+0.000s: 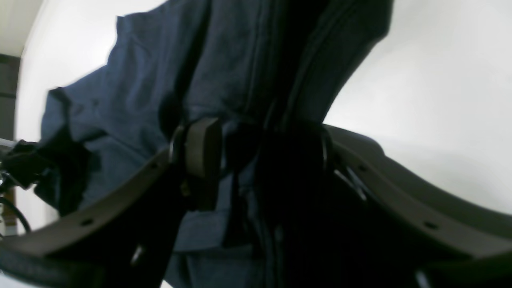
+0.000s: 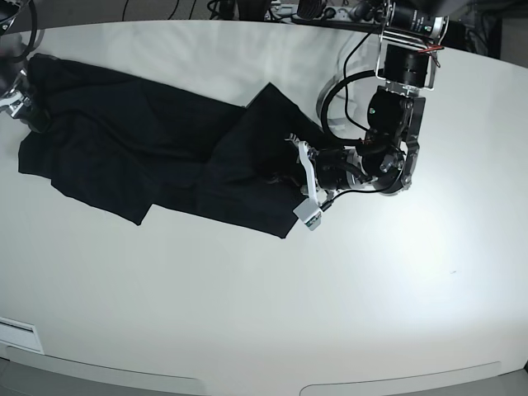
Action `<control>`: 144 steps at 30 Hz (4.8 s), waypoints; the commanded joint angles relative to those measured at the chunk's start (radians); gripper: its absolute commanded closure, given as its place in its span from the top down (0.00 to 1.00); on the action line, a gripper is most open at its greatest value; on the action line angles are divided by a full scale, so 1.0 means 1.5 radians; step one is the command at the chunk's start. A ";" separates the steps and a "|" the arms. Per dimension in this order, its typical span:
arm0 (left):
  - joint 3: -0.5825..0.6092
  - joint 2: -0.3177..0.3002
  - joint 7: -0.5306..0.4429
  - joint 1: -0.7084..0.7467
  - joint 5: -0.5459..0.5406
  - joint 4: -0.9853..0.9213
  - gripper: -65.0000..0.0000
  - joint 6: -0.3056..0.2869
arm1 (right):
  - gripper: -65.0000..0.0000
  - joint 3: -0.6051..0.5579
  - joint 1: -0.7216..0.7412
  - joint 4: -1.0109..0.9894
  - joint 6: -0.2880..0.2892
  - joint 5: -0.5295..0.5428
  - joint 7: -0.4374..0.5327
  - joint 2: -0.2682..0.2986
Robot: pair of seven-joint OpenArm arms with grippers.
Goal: Fold the T-shirt properly
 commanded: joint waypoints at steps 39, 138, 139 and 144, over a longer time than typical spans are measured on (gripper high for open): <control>-0.115 -0.004 0.134 -0.143 -0.180 0.007 0.27 0.006 | 0.00 -0.124 0.058 0.178 -0.008 -0.153 0.038 0.180; 0.426 0.081 0.011 -0.119 0.052 -0.055 0.00 -0.006 | 0.00 -0.552 0.299 0.081 0.001 -0.353 0.238 0.092; 0.433 0.075 -0.006 -0.128 0.073 -0.068 0.00 -0.006 | 0.00 -0.547 0.286 0.086 0.001 -0.328 0.226 0.101; 0.436 0.062 -0.091 -0.177 0.159 -0.123 0.00 -0.006 | 0.00 -0.462 0.201 0.125 -0.001 -0.234 0.189 0.111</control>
